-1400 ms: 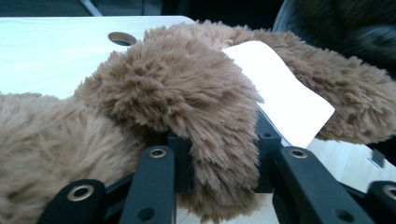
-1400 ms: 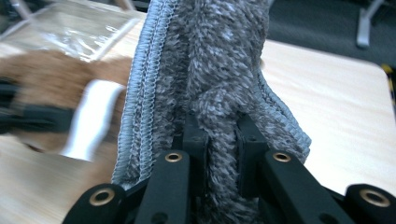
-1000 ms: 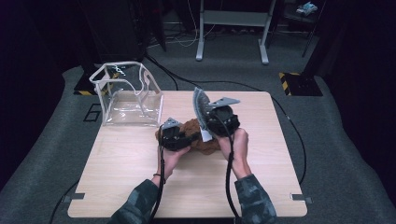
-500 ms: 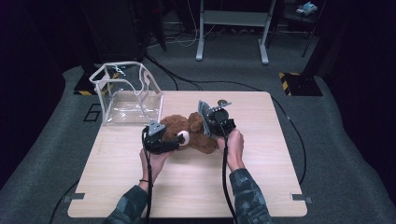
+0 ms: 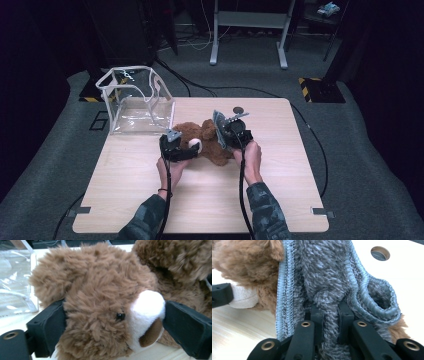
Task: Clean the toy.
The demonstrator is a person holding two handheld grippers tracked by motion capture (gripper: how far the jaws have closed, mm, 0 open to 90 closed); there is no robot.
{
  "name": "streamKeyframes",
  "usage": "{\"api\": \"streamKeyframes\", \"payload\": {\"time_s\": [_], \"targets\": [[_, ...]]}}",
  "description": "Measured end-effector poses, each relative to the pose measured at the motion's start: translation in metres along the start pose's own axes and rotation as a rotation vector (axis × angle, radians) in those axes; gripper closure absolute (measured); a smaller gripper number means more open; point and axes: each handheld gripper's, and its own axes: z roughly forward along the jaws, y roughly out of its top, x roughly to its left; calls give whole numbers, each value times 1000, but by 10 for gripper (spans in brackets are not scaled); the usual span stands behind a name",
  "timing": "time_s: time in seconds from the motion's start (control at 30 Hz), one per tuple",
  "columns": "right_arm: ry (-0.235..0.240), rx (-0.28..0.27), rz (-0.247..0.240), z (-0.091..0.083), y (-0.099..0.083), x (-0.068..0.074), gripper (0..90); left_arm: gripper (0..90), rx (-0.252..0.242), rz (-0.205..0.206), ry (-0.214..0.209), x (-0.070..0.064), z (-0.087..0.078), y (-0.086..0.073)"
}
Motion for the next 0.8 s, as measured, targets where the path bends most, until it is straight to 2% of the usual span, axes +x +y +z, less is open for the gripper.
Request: {"api": "streamKeyframes", "payload": {"time_s": [0.03,0.07,0.17,0.27,0.37,0.4,0.47,0.5,0.57,0.63,0.67,0.7,0.73,0.77,0.8], "targets": [[0,-2,0,0,0,0,793,67,-13,-17,7,-3,-2,0],[1,-4,20,1,-1,1,794,76,-61,-30,11,-8,-8,-2],[6,-14,23,1,-3,-2,794,62,-63,-15,23,-13,-6,-2],[19,-13,29,3,-2,-6,795,75,-26,6,53,-12,5,-1],[18,-20,29,5,-4,-3,795,160,-36,17,47,-10,9,-7],[15,-25,22,5,-5,-2,795,215,-37,31,41,-9,9,-7],[11,-21,23,5,-5,-1,794,309,-42,24,21,-8,10,-8],[11,-22,23,2,-4,-1,792,388,-43,35,18,-8,9,-8],[7,-26,24,-2,-2,0,791,408,-40,29,2,-6,8,-9],[-3,-67,10,-12,3,7,790,443,-45,23,-14,-4,7,-10],[7,-84,-3,-16,7,12,790,451,-45,23,-15,-3,7,-11],[32,-90,-25,-15,14,27,789,464,-49,12,-23,-2,7,-12],[11,-70,-57,-10,18,36,789,469,-49,11,-26,-1,7,-12],[11,-70,-57,-10,18,36,789,471,-49,11,-26,-1,7,-12],[-23,-53,-101,-3,20,40,789,471,-48,15,-28,0,8,-11]]}}
